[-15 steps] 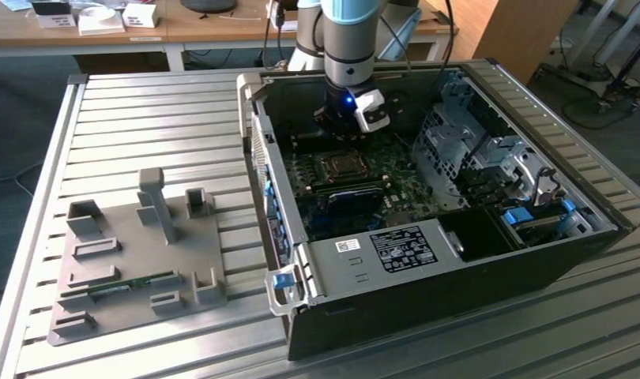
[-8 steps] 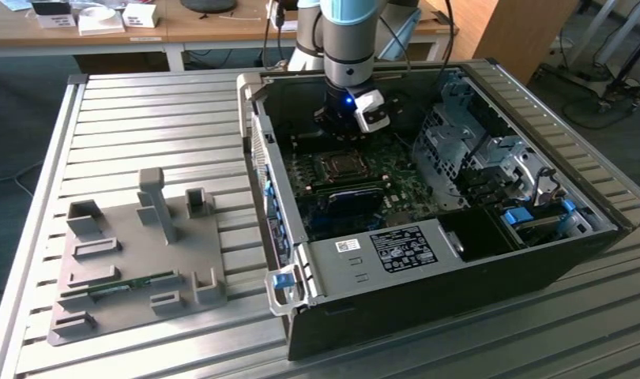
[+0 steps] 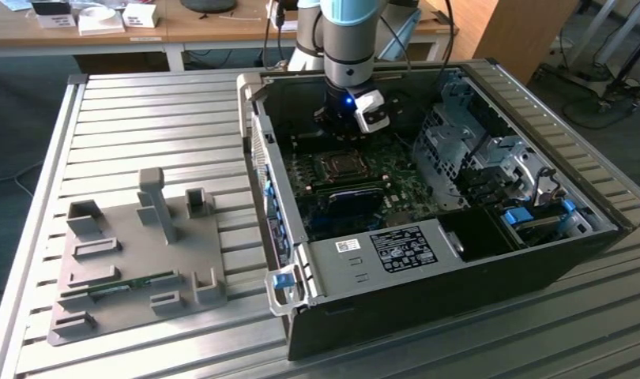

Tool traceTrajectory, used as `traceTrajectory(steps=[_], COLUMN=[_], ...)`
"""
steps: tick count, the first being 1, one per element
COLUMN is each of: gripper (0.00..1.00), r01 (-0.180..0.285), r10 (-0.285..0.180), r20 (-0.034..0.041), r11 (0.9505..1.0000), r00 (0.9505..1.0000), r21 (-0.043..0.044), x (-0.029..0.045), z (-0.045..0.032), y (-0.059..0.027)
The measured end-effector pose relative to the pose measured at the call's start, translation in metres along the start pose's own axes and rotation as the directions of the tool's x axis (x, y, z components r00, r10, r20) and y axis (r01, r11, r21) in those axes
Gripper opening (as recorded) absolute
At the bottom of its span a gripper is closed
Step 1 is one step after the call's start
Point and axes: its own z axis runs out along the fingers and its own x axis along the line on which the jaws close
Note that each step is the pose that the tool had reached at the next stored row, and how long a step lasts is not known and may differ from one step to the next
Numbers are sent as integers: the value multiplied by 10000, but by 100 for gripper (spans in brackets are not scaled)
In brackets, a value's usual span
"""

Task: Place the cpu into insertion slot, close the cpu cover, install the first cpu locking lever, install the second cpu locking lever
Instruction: 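Install the first cpu locking lever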

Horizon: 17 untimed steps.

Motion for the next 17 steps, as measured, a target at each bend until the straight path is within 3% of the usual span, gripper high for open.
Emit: traceTrajectory(steps=[17], gripper=[11], r01=[-5], r10=[5], r20=[-1], r11=[10000], r00=[10000], r21=[-4], x=[0], z=[-77], y=[11])
